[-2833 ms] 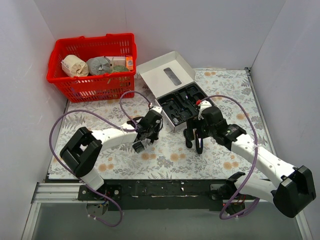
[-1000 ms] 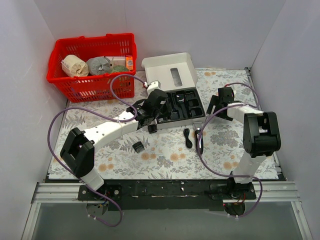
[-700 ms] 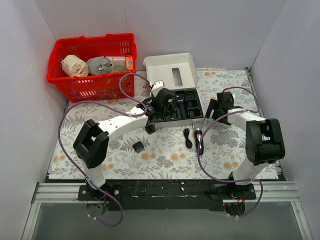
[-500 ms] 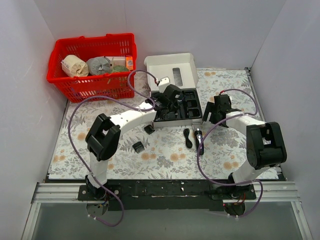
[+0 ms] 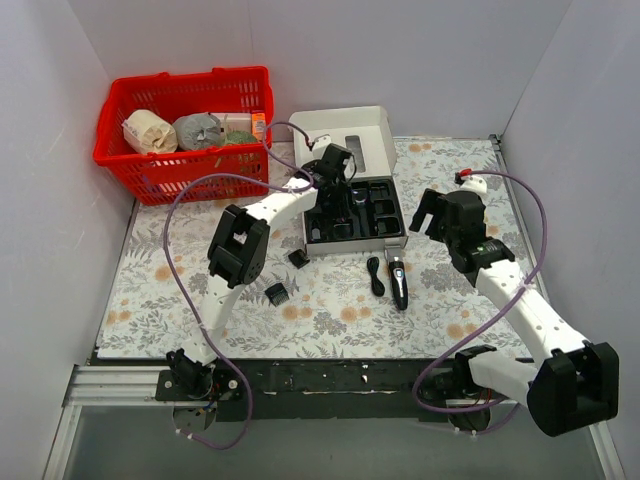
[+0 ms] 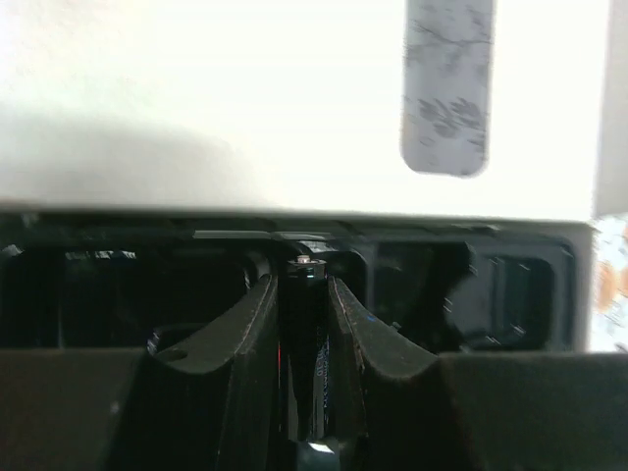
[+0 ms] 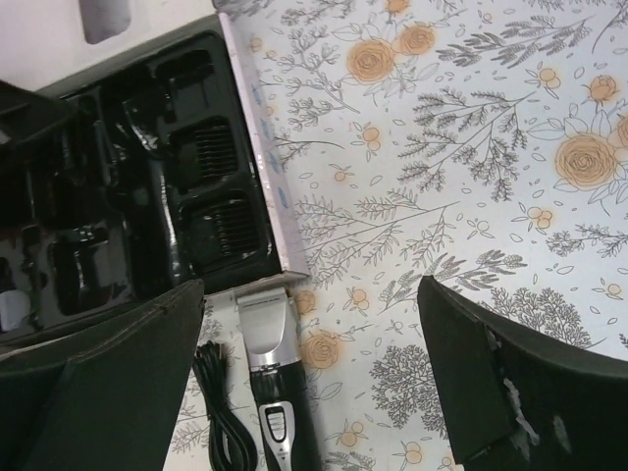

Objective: Sort the hair-cutting tools

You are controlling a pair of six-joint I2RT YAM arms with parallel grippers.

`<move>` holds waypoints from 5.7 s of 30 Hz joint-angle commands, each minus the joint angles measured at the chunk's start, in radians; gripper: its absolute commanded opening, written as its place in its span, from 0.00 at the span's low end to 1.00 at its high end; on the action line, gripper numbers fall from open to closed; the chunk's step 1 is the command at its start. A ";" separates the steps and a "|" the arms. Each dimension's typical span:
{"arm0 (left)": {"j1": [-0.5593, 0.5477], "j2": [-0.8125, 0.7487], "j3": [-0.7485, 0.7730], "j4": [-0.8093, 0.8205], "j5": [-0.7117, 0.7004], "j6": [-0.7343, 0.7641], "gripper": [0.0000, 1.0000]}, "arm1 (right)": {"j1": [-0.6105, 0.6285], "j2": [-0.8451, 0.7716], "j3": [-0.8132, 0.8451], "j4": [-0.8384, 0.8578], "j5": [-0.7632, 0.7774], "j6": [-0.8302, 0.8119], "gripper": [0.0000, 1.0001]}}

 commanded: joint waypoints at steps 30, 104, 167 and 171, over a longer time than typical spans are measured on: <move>0.022 0.074 0.175 -0.028 0.191 0.086 0.25 | 0.146 0.029 -0.061 0.026 0.063 -0.018 0.97; 0.092 -1.069 -0.991 0.046 0.084 0.051 0.98 | 0.197 0.984 0.941 -0.172 -0.238 -0.179 0.01; 0.092 -1.090 -0.995 0.027 0.076 0.065 0.98 | 0.223 1.084 1.003 -0.188 -0.143 -0.205 0.01; 0.092 -1.092 -0.994 0.024 0.075 0.065 0.98 | 0.223 1.092 0.979 -0.172 -0.143 -0.203 0.01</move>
